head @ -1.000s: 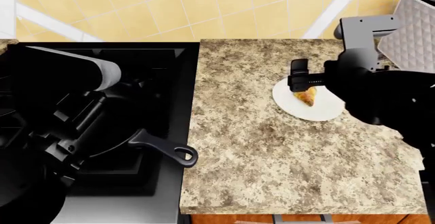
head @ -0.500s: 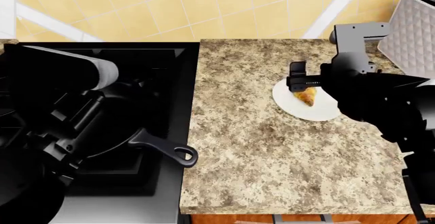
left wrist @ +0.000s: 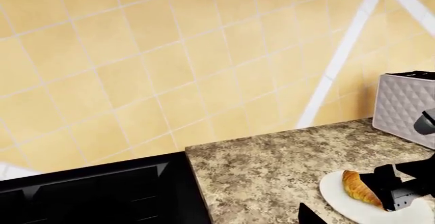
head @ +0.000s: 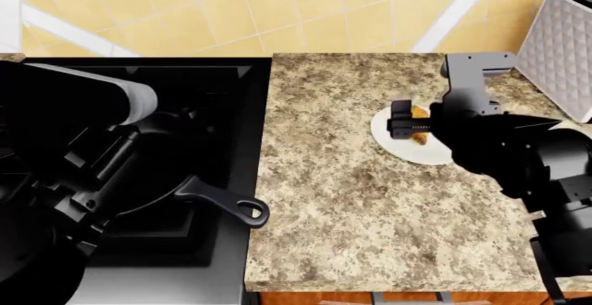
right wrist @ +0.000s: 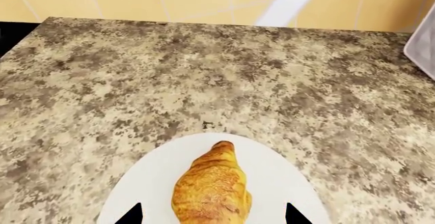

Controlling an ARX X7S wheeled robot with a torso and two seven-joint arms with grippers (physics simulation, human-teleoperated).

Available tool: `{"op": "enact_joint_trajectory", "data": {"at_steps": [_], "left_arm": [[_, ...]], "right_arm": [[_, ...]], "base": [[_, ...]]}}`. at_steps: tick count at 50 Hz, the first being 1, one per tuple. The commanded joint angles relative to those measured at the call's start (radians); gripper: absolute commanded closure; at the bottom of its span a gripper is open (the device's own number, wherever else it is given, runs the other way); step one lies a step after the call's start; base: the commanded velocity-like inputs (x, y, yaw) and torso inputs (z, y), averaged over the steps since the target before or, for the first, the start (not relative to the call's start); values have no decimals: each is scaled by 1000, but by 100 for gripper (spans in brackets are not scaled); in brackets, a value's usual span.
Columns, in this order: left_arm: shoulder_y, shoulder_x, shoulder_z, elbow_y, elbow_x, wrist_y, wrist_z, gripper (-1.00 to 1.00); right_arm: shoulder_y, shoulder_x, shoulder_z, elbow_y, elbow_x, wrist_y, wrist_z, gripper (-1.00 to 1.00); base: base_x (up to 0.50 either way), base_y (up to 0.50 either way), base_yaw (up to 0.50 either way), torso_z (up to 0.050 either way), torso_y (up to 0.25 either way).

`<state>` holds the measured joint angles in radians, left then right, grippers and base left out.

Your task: Pick the croissant and place it on the pan. Then turn on the stove to warm the croissant.

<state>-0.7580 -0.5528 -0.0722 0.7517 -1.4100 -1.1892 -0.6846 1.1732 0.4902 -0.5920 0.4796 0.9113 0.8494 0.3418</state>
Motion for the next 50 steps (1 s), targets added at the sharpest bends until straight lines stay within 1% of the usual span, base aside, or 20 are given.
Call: {"op": "enact_joint_trajectory", "data": {"at_steps": [1,17,36,50], "left_arm": [[1,-5,1,-2,-13,7,-9,-100],[4,-11,6,-9,-13,21,2,-100],[13,-17,5,-7,-8,42,16,-100],[6,-18,16,-13,-18,46,9,-100]], "right_arm": [[4,-16,-12,53,-14,-17,-29,-100],[37,-62,-44,169,-63,-79,-89,-100],[53,-90,-65,263,-91,-108,-128,-100],[82,-124,-77,409,-128,-173,-177,-100]], "base": [[0,0,0,0,0],[0,0,0,0,0],[0,0,0,0,0],[0,0,0,0,0]]}}
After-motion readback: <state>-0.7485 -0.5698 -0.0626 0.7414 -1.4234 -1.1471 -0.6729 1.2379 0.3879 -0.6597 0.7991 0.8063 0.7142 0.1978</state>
